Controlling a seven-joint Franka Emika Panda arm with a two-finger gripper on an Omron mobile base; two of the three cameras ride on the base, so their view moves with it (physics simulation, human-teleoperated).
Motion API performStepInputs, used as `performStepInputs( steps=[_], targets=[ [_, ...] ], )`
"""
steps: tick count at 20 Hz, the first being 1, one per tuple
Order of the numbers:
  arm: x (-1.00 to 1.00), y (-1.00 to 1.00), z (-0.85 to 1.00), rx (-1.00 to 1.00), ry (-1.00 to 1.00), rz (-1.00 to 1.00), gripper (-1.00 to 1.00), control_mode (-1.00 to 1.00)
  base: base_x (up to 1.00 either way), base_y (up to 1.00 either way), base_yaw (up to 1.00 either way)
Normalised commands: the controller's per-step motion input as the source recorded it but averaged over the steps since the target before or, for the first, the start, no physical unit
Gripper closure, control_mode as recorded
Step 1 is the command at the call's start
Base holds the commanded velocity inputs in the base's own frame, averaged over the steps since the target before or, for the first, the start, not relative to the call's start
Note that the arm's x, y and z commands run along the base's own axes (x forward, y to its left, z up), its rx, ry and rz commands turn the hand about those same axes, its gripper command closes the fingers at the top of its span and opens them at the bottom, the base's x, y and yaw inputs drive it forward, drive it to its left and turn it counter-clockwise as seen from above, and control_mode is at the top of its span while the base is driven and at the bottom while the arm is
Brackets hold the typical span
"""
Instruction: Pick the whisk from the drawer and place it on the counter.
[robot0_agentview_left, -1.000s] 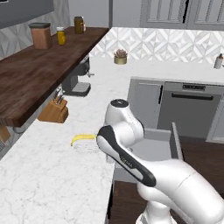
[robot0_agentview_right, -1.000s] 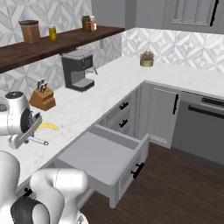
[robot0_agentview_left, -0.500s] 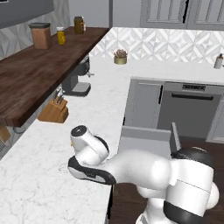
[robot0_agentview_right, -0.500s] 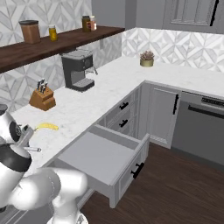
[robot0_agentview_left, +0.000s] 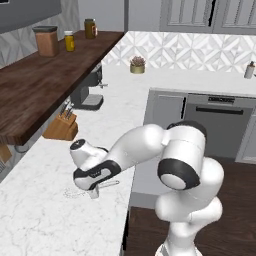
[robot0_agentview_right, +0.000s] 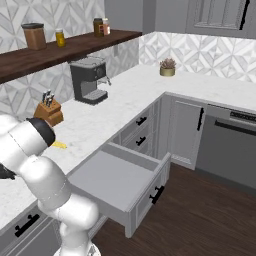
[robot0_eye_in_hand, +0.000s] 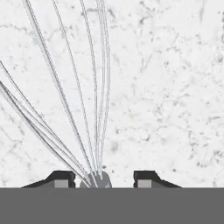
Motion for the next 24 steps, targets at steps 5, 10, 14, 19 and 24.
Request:
performStepInputs(
  steps=[5,10,14,19,24],
  targets=[
    [-0.33,-0.36,0.57,0.01,-0.06,0.0,-1.0,-1.0,0.0,0.0,0.0],
    [-0.61,-0.98,0.9,0.04,0.0,0.0,-1.0,-1.0,0.0,0.0,0.0],
    [-0.46,-1.0,0.84,0.18,0.0,0.0,-1.0,-1.0,0.0,0.0,0.0],
    [-0.37,-1.0,0.19,0.34,-0.1,0.0,-1.0,-1.0,0.0,0.0,0.0],
    [-0.4,-1.0,0.0,0.36,-0.12,0.0,-1.0,-1.0,0.0,0.0,0.0]
  ],
)
